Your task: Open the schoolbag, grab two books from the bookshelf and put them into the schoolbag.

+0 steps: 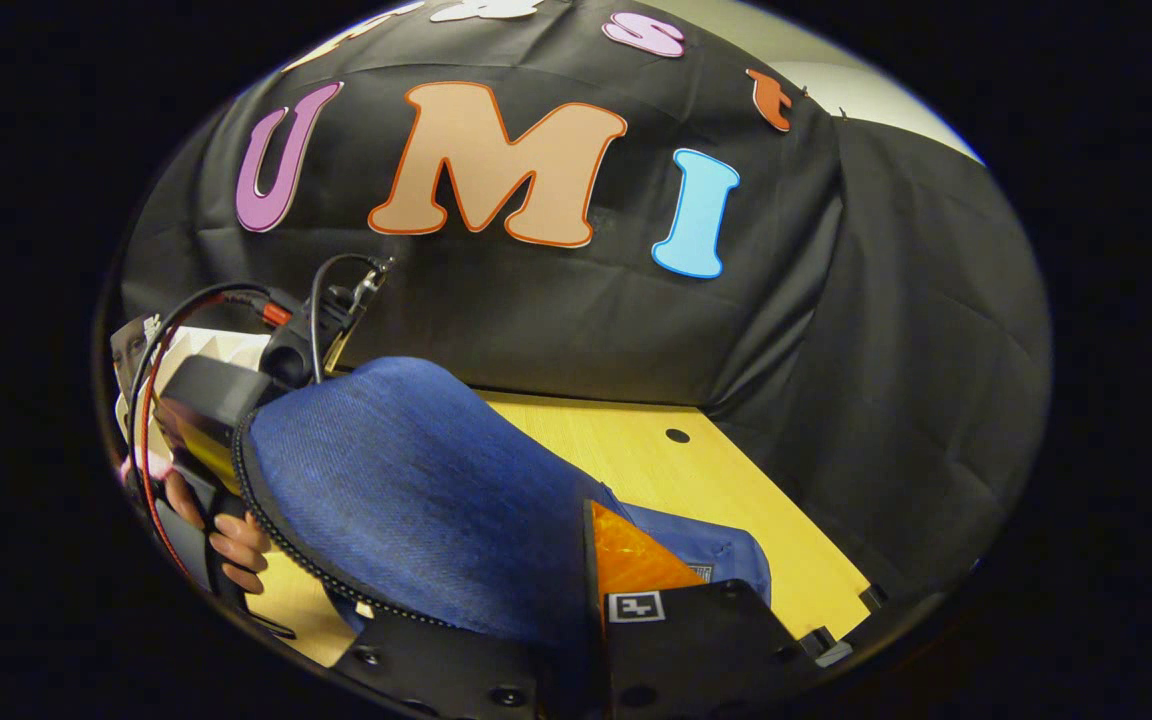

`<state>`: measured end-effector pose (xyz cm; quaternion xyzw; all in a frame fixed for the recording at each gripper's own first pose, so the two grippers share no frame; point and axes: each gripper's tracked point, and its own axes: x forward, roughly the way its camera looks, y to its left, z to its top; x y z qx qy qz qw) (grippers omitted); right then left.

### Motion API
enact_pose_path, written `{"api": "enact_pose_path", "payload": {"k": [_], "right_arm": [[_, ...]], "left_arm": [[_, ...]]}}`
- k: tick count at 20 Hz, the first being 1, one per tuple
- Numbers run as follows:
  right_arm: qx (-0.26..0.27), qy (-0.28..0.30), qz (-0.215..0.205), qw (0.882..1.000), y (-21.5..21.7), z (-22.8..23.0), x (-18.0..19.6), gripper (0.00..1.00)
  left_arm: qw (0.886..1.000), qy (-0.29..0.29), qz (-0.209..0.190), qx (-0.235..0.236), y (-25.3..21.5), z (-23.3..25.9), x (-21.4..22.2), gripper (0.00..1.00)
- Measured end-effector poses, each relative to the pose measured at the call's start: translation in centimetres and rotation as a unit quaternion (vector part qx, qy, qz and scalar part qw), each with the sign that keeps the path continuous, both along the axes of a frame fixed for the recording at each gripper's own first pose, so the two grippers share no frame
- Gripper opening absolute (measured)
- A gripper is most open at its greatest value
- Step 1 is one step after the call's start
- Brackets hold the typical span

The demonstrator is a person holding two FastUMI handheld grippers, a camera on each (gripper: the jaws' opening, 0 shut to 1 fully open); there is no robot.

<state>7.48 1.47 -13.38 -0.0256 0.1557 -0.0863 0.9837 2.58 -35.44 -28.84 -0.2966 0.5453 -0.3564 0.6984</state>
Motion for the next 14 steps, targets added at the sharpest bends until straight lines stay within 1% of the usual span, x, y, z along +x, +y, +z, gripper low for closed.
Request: {"api": "enact_pose_path", "payload": {"k": [3,4,5,6,7,8,9,10,11,12,13,14], "right_arm": [[0.001,0.001,-0.001,1.0,-0.3,-0.4,-0.2,0.11],[0.001,-0.002,0.0,1.0,-0.3,-0.2,-0.1,0.1],[-0.002,-0.003,-0.002,1.0,-0.4,-0.2,0.0,0.1],[-0.003,-0.002,-0.002,1.0,-0.6,-0.3,0.0,0.1],[-0.003,-0.003,-0.003,1.0,-0.7,-0.3,0.0,0.1],[-0.002,-0.002,-0.004,1.0,-0.7,-0.5,0.2,0.1],[-0.004,-0.002,-0.004,1.0,-0.8,-0.4,0.2,0.1],[-0.006,-0.001,-0.003,1.0,-0.8,-0.4,0.2,0.1],[-0.009,0.0,-0.001,1.0,-0.8,-0.4,0.3,0.1],[-0.012,0.001,0.001,1.0,-0.8,-0.5,0.2,0.1],[-0.013,0.003,0.003,1.0,-0.8,-0.6,0.1,0.1],[-0.013,0.003,0.005,1.0,-0.7,-0.6,-0.1,0.1]], "left_arm": [[1.0,0.006,-0.01,-0.005,-1.0,-0.6,-0.3,0.37],[1.0,0.008,-0.015,0.001,-1.2,-1.1,-0.5,0.38],[1.0,0.009,-0.023,0.007,-1.2,-1.5,-0.7,0.43],[1.0,0.005,-0.028,0.004,-1.4,-1.4,-0.8,0.42],[1.0,-0.003,-0.027,0.006,-1.3,-1.1,-0.7,0.44],[0.999,-0.016,-0.026,0.013,-1.0,-0.9,-0.5,0.43],[0.999,-0.035,-0.027,0.03,-0.5,-0.9,-0.1,0.45],[0.997,-0.055,-0.03,0.047,0.3,-1.0,0.2,0.51],[0.995,-0.071,-0.034,0.066,1.2,-1.0,0.5,0.72],[0.992,-0.087,-0.037,0.084,2.2,-0.9,0.9,0.68],[0.989,-0.1,-0.038,0.101,3.1,-0.7,1.3,0.82],[0.986,-0.114,-0.042,0.114,3.9,-0.5,1.4,0.99]]}}
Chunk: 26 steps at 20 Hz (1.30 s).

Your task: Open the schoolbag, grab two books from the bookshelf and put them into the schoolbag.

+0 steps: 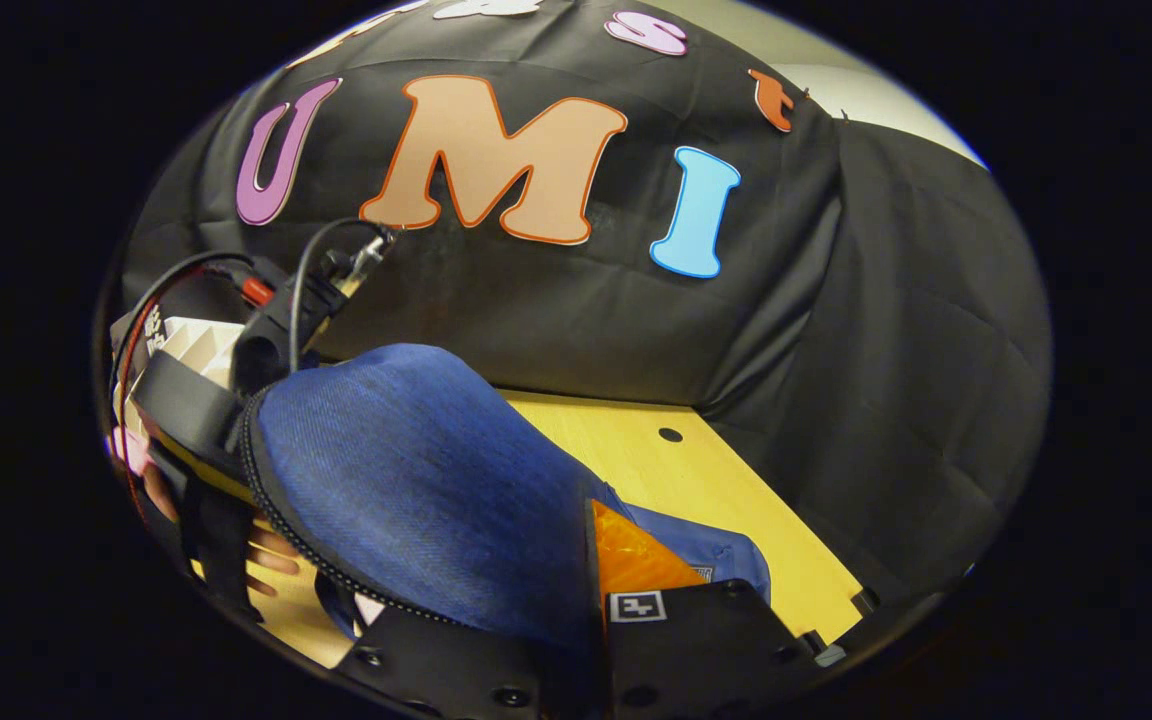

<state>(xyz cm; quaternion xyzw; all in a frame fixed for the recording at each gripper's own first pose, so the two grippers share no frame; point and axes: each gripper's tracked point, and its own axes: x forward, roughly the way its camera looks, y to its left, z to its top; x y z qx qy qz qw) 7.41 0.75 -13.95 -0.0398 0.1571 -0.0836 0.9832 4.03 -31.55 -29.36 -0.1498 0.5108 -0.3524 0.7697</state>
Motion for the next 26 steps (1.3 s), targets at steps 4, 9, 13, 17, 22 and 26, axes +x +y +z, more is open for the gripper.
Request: {"api": "enact_pose_path", "payload": {"k": [4,9,13,17,22,26], "right_arm": [[-0.004,0.002,0.008,1.0,0.2,0.0,-0.9,0.1],[-0.007,0.005,0.017,1.0,0.4,-0.3,-1.8,0.1],[-0.012,0.007,0.024,1.0,0.5,-0.5,-1.9,0.1],[-0.016,0.008,0.026,0.999,0.7,-0.6,-1.9,0.1],[-0.024,0.012,0.022,0.999,1.2,-0.9,-1.9,0.1],[-0.026,0.015,0.017,0.999,1.5,-1.0,-2.2,0.1]], "left_arm": [[0.999,-0.031,0.001,0.029,2.3,1.9,-0.4,0.95],[0.993,-0.096,-0.011,0.07,4.9,6.2,-0.9,0.95],[0.99,-0.113,-0.008,0.087,8.4,9.3,-1.0,0.9],[0.99,-0.109,0.023,0.087,12.6,13.1,-0.6,0.95],[0.982,-0.131,0.104,0.087,20.5,18.7,2.2,0.95],[0.958,-0.157,0.194,0.142,29.1,20.4,5.1,0.95]]}}
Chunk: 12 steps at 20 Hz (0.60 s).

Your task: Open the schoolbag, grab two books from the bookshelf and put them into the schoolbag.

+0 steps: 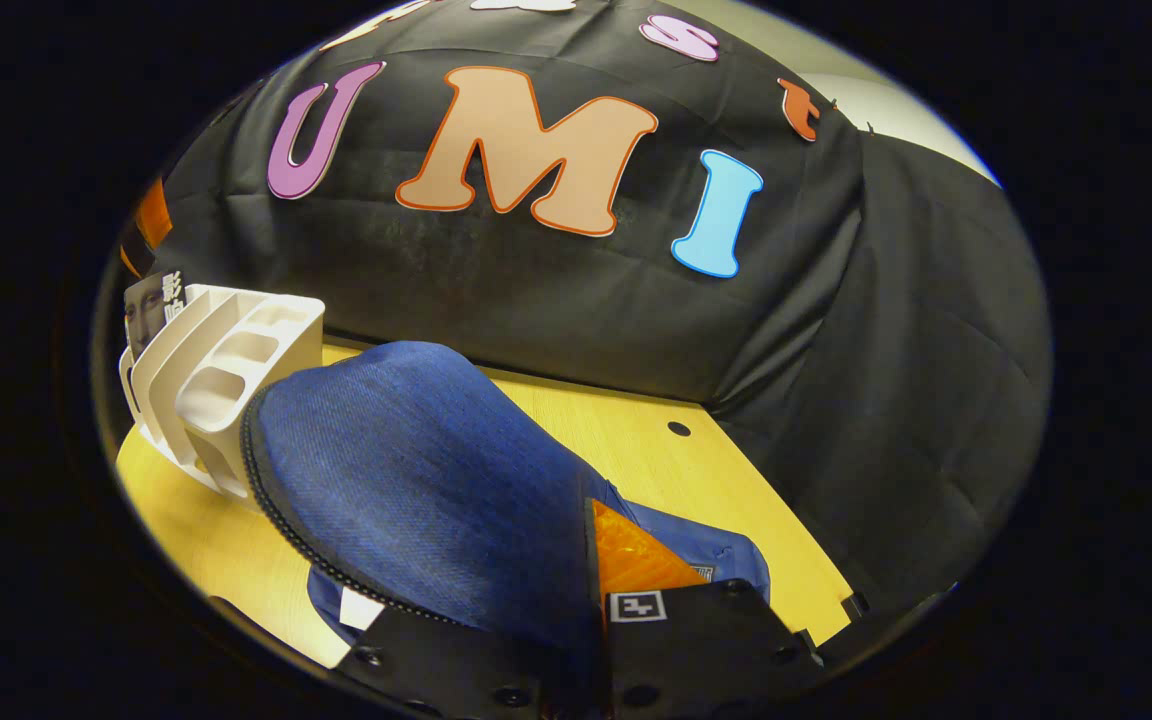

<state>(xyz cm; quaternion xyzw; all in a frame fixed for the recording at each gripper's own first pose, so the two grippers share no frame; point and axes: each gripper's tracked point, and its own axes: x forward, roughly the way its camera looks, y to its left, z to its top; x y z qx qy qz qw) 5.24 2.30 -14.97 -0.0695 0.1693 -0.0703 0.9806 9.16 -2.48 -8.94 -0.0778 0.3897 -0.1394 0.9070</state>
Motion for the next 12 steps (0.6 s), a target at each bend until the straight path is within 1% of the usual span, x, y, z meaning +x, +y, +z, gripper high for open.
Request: {"api": "enact_pose_path", "payload": {"k": [3,5,6,7,10,12], "right_arm": [[0.002,0.002,-0.007,1.0,0.0,0.1,-0.3,0.1],[0.001,0.003,-0.011,1.0,0.0,0.1,-0.5,0.1],[0.0,0.003,-0.012,1.0,0.0,0.0,-0.6,0.1],[0.0,0.005,-0.014,1.0,0.0,-0.1,-0.6,0.1],[0.006,0.006,-0.023,1.0,0.1,-0.2,-0.9,0.1],[0.006,0.007,-0.026,1.0,0.1,-0.2,-0.9,0.1]], "left_arm": [[0.998,-0.016,0.06,0.024,5.9,1.1,2.0,0.94],[0.994,-0.023,0.089,0.051,10.1,1.5,2.7,0.95],[0.992,-0.027,0.104,0.061,11.7,1.6,3.1,0.9],[0.991,-0.027,0.113,0.067,12.8,1.6,3.4,0.95],[0.987,-0.026,0.136,0.084,16.6,1.4,4.4,0.94],[0.986,-0.024,0.14,0.085,18.3,0.6,5.3,0.94]]}}
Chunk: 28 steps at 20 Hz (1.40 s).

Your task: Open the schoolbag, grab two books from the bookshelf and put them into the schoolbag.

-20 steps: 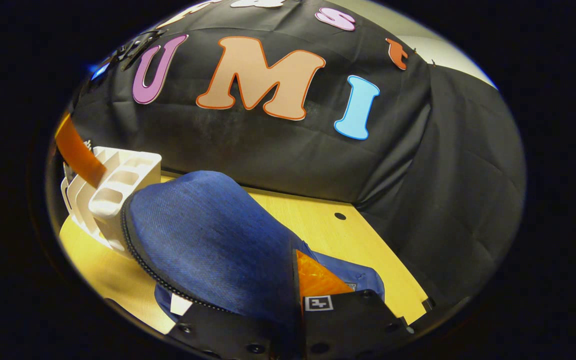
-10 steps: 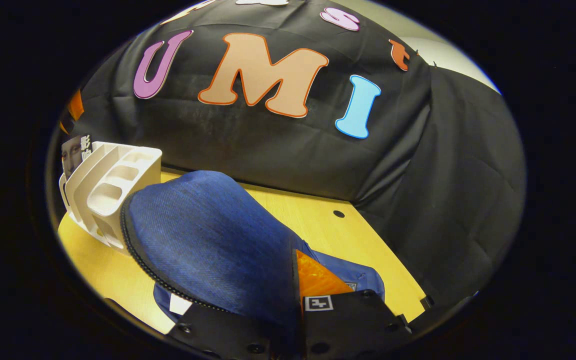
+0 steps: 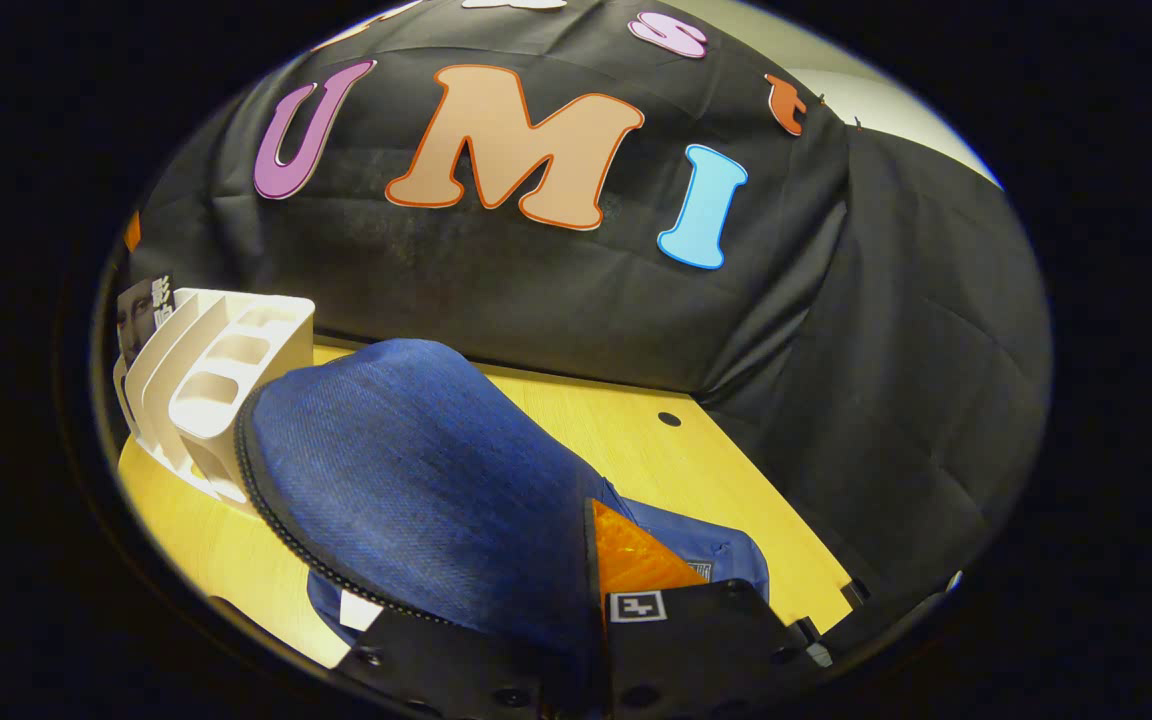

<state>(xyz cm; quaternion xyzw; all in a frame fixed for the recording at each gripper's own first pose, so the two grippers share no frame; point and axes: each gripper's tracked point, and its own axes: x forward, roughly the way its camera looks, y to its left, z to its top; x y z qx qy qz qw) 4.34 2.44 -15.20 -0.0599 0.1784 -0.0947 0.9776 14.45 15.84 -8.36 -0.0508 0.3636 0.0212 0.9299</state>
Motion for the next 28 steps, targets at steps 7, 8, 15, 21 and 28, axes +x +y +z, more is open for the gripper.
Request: {"api": "enact_pose_path", "payload": {"k": [7,8,15,21,28], "right_arm": [[-0.002,0.007,-0.009,1.0,0.2,-0.2,0.3,0.1],[-0.001,0.007,-0.01,1.0,0.3,-0.2,0.4,0.1],[-0.003,0.012,-0.008,1.0,0.3,-0.3,0.5,0.1],[0.0,0.013,-0.005,1.0,0.1,-0.6,0.6,0.1],[0.0,0.014,-0.008,1.0,0.2,-0.8,0.9,0.1]], "left_arm": [[0.998,0.059,0.0,-0.025,0.8,-5.0,3.0,0.94],[0.998,0.064,-0.003,-0.025,0.7,-5.6,3.5,0.94],[0.993,0.108,-0.027,-0.026,-1.4,-7.5,4.6,0.84],[0.989,0.138,-0.056,0.006,-3.8,-8.0,5.0,0.6],[0.98,0.187,-0.066,0.03,-5.2,-10.6,5.9,0.53]]}}
